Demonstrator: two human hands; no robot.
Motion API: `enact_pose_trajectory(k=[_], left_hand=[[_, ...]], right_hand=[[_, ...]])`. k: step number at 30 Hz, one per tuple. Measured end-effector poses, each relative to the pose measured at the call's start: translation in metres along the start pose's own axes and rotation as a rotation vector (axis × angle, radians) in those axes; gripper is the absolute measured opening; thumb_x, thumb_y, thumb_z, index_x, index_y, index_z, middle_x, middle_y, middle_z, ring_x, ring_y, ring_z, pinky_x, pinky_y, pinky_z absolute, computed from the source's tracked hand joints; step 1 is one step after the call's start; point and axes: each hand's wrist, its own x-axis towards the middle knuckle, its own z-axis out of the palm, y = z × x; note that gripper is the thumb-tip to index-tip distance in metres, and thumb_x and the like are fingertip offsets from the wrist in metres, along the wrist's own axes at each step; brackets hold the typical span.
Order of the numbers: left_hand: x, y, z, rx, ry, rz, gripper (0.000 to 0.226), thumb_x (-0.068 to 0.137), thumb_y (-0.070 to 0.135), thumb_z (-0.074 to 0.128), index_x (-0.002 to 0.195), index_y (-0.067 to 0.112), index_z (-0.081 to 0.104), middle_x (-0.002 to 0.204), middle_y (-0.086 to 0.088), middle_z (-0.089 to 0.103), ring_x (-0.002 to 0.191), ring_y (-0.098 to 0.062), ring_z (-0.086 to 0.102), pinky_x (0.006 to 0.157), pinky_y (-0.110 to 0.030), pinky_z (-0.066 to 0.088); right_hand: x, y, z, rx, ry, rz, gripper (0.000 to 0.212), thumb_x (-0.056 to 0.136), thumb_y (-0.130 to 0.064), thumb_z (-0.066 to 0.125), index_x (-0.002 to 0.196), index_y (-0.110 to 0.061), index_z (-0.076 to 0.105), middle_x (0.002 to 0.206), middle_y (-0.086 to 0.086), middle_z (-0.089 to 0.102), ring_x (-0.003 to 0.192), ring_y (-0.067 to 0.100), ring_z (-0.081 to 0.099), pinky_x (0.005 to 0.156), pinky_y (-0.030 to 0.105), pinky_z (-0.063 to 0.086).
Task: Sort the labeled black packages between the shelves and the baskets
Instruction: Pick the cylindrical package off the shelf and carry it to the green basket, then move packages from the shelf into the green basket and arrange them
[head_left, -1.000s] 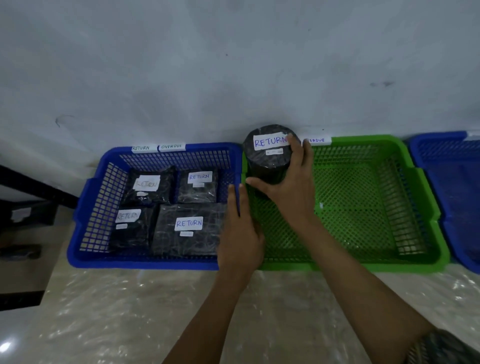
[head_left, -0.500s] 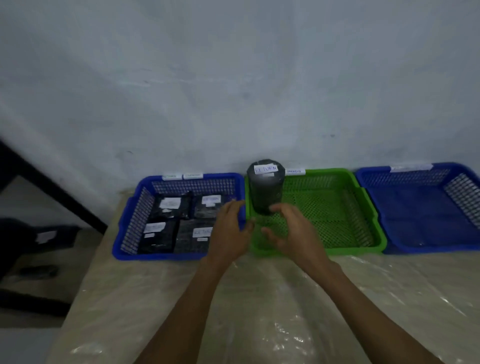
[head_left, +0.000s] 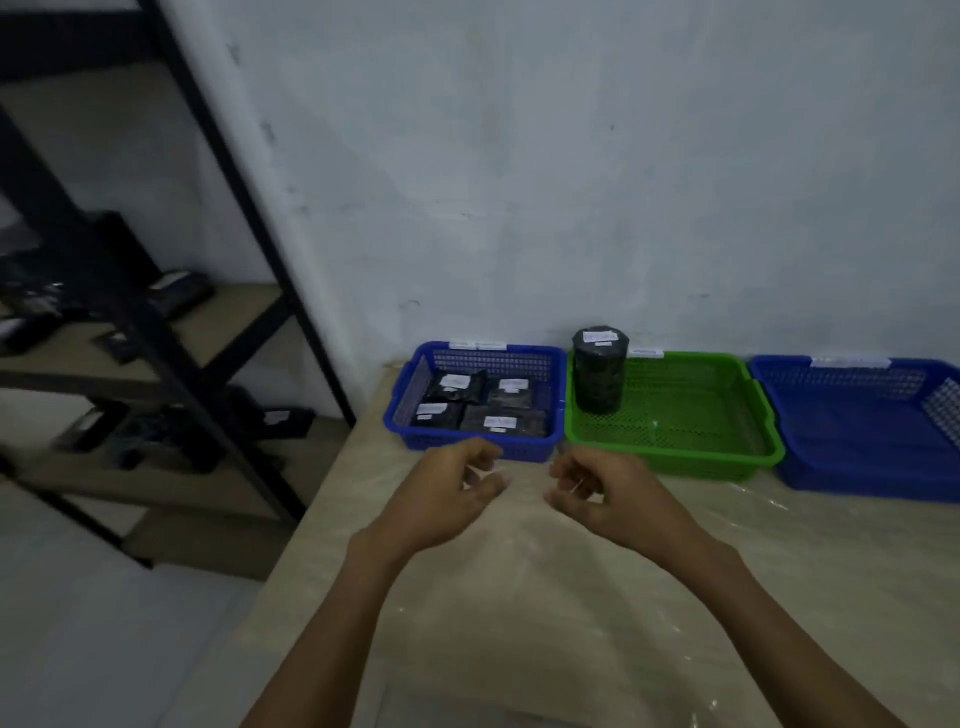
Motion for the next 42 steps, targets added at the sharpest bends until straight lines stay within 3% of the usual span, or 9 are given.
enact_pose_trajectory(k=[6, 13, 18, 22, 26, 28, 34, 39, 42], left_hand=[[-0.083, -0.012, -0.044, -0.034, 0.111, -0.049, 0.029, 0.087, 0.036, 0.067, 0.113, 0.024, 0.065, 0.103, 0.010, 0.066, 0.088, -0.003, 0.063, 0.079, -0.020, 0.052], [-0.189, -0.041, -0.107, -0.058, 0.169, -0.080, 0.034, 0.088, 0.040, 0.064, 0.119, 0.028, 0.061, 0.108, 0.012, 0.065, 0.095, -0.001, 0.062, 0.088, -0.030, 0.053], [-0.282, -0.085, -0.163, -0.090, 0.227, -0.063, 0.029, 0.087, 0.037, 0.066, 0.115, 0.028, 0.064, 0.102, 0.013, 0.068, 0.093, 0.001, 0.064, 0.088, -0.030, 0.055], [-0.344, -0.114, -0.210, -0.049, 0.257, -0.038, 0.028, 0.088, 0.033, 0.066, 0.114, 0.023, 0.065, 0.103, 0.011, 0.068, 0.092, 0.002, 0.063, 0.085, -0.020, 0.053], [-0.387, -0.136, -0.256, -0.041, 0.275, -0.053, 0.022, 0.089, 0.032, 0.065, 0.110, 0.028, 0.063, 0.100, 0.016, 0.066, 0.091, 0.009, 0.060, 0.076, -0.006, 0.047], [-0.401, -0.146, -0.278, -0.048, 0.286, -0.062, 0.021, 0.089, 0.032, 0.065, 0.110, 0.029, 0.062, 0.100, 0.017, 0.065, 0.090, 0.012, 0.058, 0.073, -0.001, 0.043], [-0.398, -0.205, -0.333, -0.015, 0.359, -0.066, 0.017, 0.088, 0.039, 0.063, 0.105, 0.039, 0.060, 0.096, 0.020, 0.065, 0.090, 0.010, 0.059, 0.072, -0.007, 0.047], [-0.369, -0.269, -0.377, -0.035, 0.321, -0.112, 0.023, 0.088, 0.036, 0.063, 0.111, 0.032, 0.061, 0.099, 0.021, 0.064, 0.088, 0.015, 0.058, 0.065, -0.006, 0.045], [-0.349, -0.311, -0.411, -0.034, 0.341, -0.139, 0.025, 0.087, 0.037, 0.064, 0.110, 0.029, 0.064, 0.097, 0.019, 0.065, 0.089, 0.013, 0.059, 0.068, -0.005, 0.043]], right_hand=[[-0.038, -0.062, 0.021, 0.017, -0.030, -0.073, 0.022, 0.080, -0.036, 0.071, 0.094, -0.033, 0.054, 0.084, -0.011, 0.062, 0.071, 0.002, 0.060, 0.070, 0.028, 0.051], [-0.079, -0.150, 0.070, -0.008, -0.033, -0.150, 0.041, 0.078, -0.044, 0.070, 0.109, -0.043, 0.045, 0.104, -0.014, 0.057, 0.092, 0.001, 0.057, 0.078, 0.025, 0.050], [-0.113, -0.231, 0.126, -0.023, -0.026, -0.208, 0.044, 0.078, -0.046, 0.069, 0.113, -0.043, 0.043, 0.107, -0.017, 0.054, 0.096, -0.002, 0.055, 0.080, 0.022, 0.050], [-0.135, -0.295, 0.175, -0.041, -0.037, -0.235, 0.044, 0.079, -0.047, 0.067, 0.117, -0.040, 0.045, 0.109, -0.017, 0.053, 0.098, -0.002, 0.054, 0.083, 0.025, 0.051], [-0.141, -0.354, 0.208, -0.056, -0.089, -0.231, 0.046, 0.080, -0.045, 0.067, 0.120, -0.037, 0.046, 0.112, -0.015, 0.053, 0.099, 0.000, 0.054, 0.084, 0.026, 0.051], [-0.134, -0.377, 0.220, -0.069, -0.106, -0.239, 0.047, 0.081, -0.045, 0.066, 0.122, -0.036, 0.046, 0.114, -0.013, 0.054, 0.100, 0.002, 0.054, 0.085, 0.026, 0.051], [-0.082, -0.414, 0.265, -0.069, -0.091, -0.259, 0.046, 0.081, -0.044, 0.066, 0.121, -0.039, 0.045, 0.116, -0.015, 0.052, 0.103, -0.001, 0.052, 0.086, 0.022, 0.048], [-0.015, -0.436, 0.309, -0.072, -0.091, -0.259, 0.045, 0.081, -0.046, 0.066, 0.120, -0.039, 0.045, 0.117, -0.015, 0.052, 0.103, -0.002, 0.051, 0.088, 0.023, 0.049], [0.031, -0.457, 0.335, -0.053, -0.081, -0.260, 0.044, 0.081, -0.045, 0.066, 0.120, -0.039, 0.045, 0.114, -0.019, 0.048, 0.102, -0.005, 0.048, 0.083, 0.015, 0.045]])
